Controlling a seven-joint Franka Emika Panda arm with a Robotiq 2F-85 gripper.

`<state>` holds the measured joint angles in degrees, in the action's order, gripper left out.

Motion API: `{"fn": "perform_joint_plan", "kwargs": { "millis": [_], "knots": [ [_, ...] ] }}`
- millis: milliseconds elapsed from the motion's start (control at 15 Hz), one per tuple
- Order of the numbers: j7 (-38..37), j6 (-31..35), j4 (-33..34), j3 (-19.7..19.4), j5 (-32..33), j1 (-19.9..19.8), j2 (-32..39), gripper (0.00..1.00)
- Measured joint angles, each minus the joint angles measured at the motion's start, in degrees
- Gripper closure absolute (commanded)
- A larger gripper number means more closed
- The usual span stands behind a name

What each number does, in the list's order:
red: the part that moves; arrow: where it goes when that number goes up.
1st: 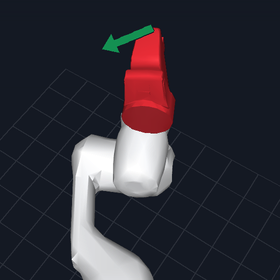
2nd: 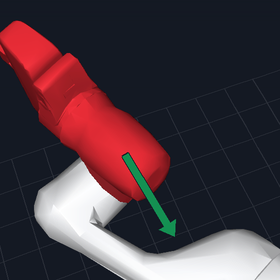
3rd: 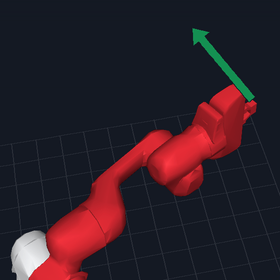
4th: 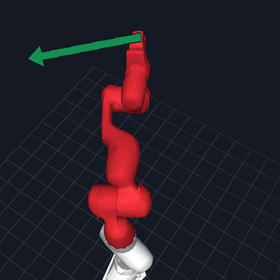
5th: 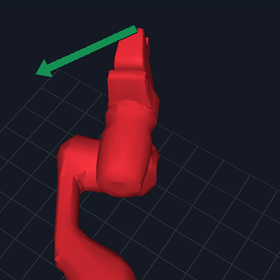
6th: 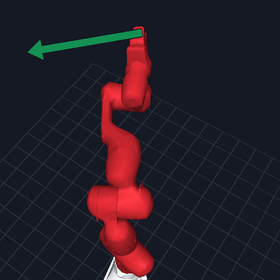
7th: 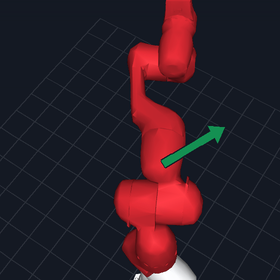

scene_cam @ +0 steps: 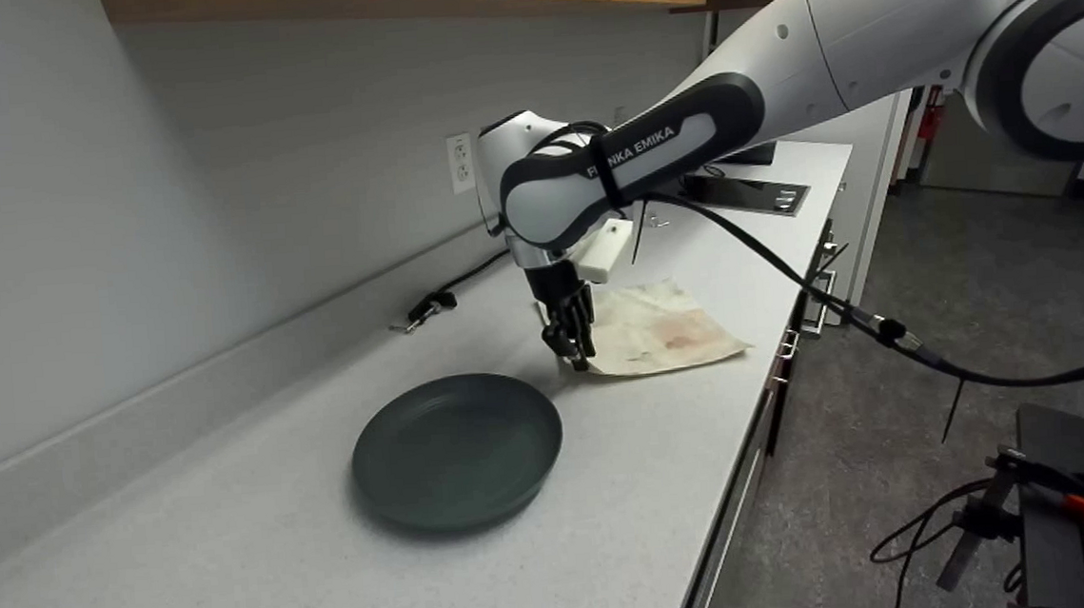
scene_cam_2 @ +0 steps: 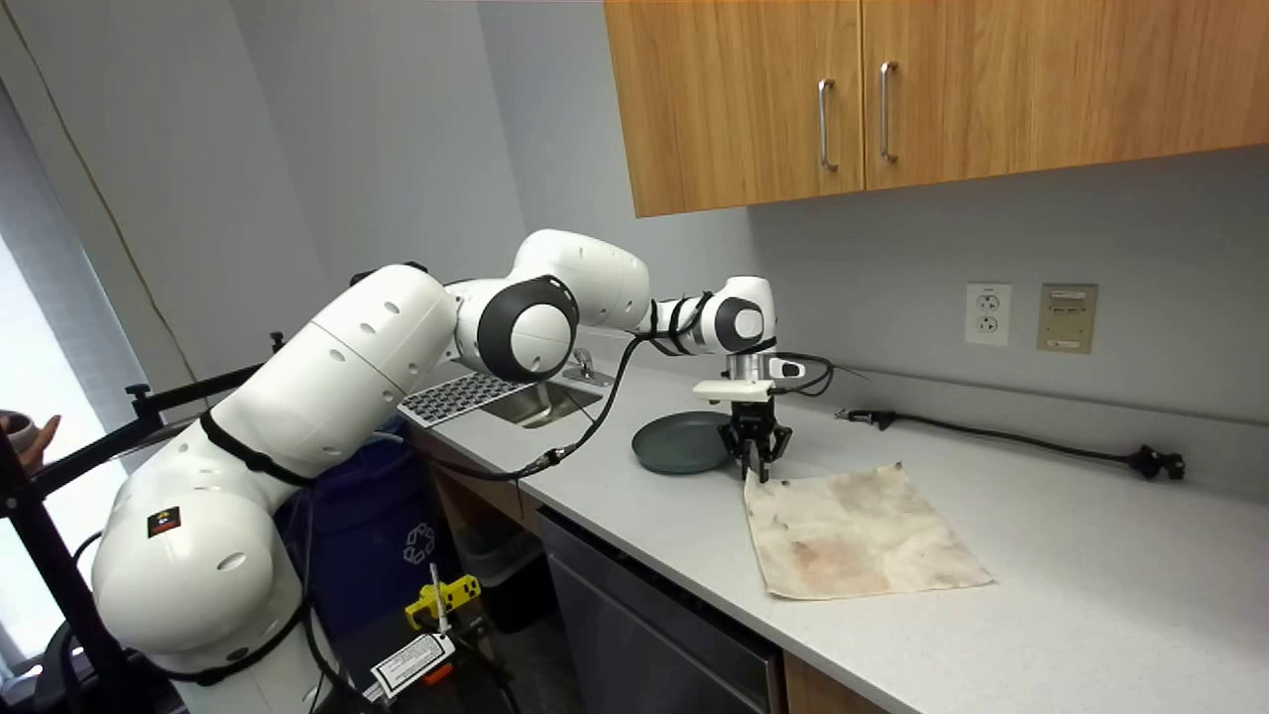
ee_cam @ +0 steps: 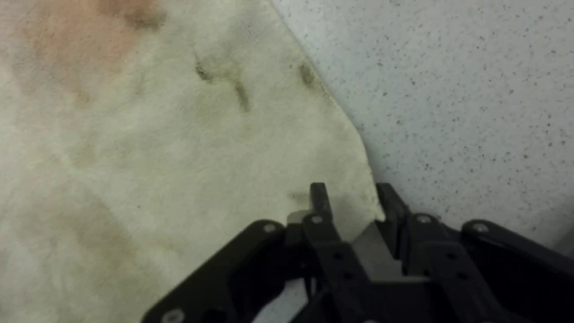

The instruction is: Unfold the cloth on the countertop

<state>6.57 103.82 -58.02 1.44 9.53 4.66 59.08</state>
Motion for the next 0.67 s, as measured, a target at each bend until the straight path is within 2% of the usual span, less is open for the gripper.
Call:
{"fn": "perform_joint_plan", "kwargs": {
  "millis": [333, 667],
  "knots": [
    [0.46, 0.0, -3.22, 0.61, -0.25, 0.04, -2.67, 0.0],
    [0.61, 0.01, -10.04, 1.22, -0.51, 0.04, -9.05, 0.0]
  ]
}}
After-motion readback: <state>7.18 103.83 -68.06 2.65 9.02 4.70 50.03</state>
